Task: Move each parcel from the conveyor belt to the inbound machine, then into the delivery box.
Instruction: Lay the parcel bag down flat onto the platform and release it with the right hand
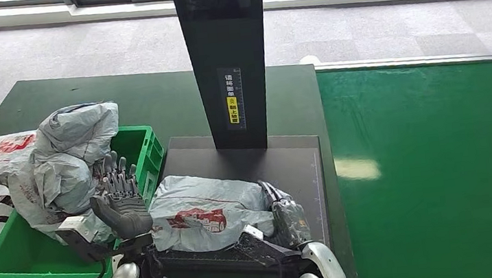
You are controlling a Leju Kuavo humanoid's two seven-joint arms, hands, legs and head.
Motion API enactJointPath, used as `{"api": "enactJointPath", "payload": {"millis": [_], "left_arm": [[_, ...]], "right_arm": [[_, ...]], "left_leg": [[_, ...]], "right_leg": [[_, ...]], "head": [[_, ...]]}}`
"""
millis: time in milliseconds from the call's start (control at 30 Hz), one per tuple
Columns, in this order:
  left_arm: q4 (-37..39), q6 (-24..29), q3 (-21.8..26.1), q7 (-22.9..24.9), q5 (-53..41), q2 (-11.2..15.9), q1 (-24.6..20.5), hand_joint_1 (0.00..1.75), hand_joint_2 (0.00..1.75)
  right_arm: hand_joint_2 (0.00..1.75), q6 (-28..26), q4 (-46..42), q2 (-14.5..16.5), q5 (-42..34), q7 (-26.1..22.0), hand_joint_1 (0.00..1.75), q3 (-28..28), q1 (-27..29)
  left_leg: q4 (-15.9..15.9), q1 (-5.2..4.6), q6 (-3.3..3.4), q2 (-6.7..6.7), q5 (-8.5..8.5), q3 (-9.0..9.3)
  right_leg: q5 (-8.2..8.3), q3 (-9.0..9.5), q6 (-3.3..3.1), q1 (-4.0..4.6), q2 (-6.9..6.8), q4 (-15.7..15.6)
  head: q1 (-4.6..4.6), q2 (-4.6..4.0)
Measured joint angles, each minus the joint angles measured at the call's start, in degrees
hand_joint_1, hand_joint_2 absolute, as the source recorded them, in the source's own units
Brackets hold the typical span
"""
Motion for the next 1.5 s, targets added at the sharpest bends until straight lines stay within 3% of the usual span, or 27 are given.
{"api": "enactJointPath", "payload": {"millis": [300, 400, 533, 733, 900, 967, 1033, 1100, 1267, 1500], "left_arm": [[-0.2, 0.5, -2.9, -0.9, -9.6, 0.6, 0.0, 0.0, 0.0], [-0.6, 4.2, -3.9, -1.6, -15.1, 0.7, 0.0, 0.0, 0.0], [-1.6, 12.1, -6.9, -0.4, -26.9, 0.8, 0.0, 0.0, 1.75], [-1.9, 14.9, -8.6, 0.9, -32.0, 0.9, 0.0, 0.0, 1.75], [-3.0, 16.1, -18.2, 8.9, -51.2, 3.0, 1.0, 0.0, 1.75], [-3.1, 16.1, -19.2, 9.7, -52.4, 3.2, 1.1, 0.0, 0.87], [-2.9, 16.0, -20.2, 12.3, -56.8, 3.5, 1.0, 0.0, 0.87], [-2.0, 15.9, -21.3, 16.3, -64.2, 3.7, 0.8, 0.0, 1.75], [4.2, 15.0, -23.6, 26.4, -81.3, 3.7, -1.3, 0.0, 1.75], [13.8, 11.2, -24.2, 30.5, -89.4, 3.7, -3.3, 0.0, 1.75]], "right_arm": [[1.75, -2.1, -12.3, -1.3, 4.5, 2.4, 0.0, -0.2, 4.1], [1.75, -4.0, -14.5, -1.7, 3.1, 1.1, 0.0, -0.1, 4.9], [1.75, -7.9, -17.9, -2.3, 1.3, 0.3, 0.0, -0.1, 6.4], [1.75, -9.3, -19.7, -2.6, 0.9, 0.1, 0.0, 0.0, 7.3], [1.75, -14.6, -29.9, -3.5, -1.3, -2.1, 0.0, 0.1, 11.5], [1.75, -14.7, -30.9, -3.6, -1.5, -2.3, 0.0, 0.1, 11.9], [1.75, -14.9, -31.9, -3.7, -1.9, -3.1, 0.0, 0.1, 12.3], [1.75, -15.1, -32.9, -3.8, -2.3, -4.8, 0.0, 0.0, 12.7], [1.75, -15.3, -35.2, -3.5, -2.6, -7.4, 0.0, -0.1, 12.9], [1.75, -15.3, -36.2, -3.0, -3.3, -8.8, 0.0, -0.2, 12.5]], "left_leg": [[0.0, -0.03, 0.01, 0.07, -0.02, -0.07], [0.0, -0.02, 0.01, 0.02, -0.02, -0.07], [0.0, -0.02, 0.01, 0.02, -0.02, -0.07], [0.0, -0.02, 0.01, 0.02, -0.02, -0.08], [0.0, -0.04, 0.03, 0.04, -0.06, -0.09], [0.0, -0.04, 0.03, 0.04, -0.06, -0.07], [0.0, -0.03, 0.03, 0.03, -0.06, -0.05], [0.0, -0.03, 0.03, 0.03, -0.06, -0.05], [0.0, -0.04, 0.03, 0.04, -0.06, -0.05], [0.0, -0.04, 0.03, 0.0, -0.06, -0.04]], "right_leg": [[0.01, -0.05, 0.0, -0.02, 0.08, 0.0], [0.0, -0.07, 0.0, -0.03, 0.04, 0.0], [0.0, -0.07, 0.0, -0.03, 0.04, 0.0], [0.0, -0.05, 0.0, -0.03, 0.04, 0.0], [-0.01, -0.05, 0.01, -0.03, 0.04, 0.0], [-0.01, -0.06, 0.01, -0.03, 0.04, 0.0], [-0.01, -0.07, 0.01, -0.04, 0.03, 0.0], [-0.01, -0.07, 0.01, -0.03, 0.03, 0.0], [0.0, -0.05, 0.01, -0.03, 0.04, 0.0], [-0.01, -0.01, 0.01, -0.03, 0.02, 0.0]], "head": [[-0.01, 0.0], [-0.01, 0.0], [0.0, 0.0], [-0.01, 0.0], [0.0, 0.0], [0.0, 0.0], [0.0, 0.0], [0.0, 0.0], [0.0, 0.0], [-0.02, 0.0]]}}
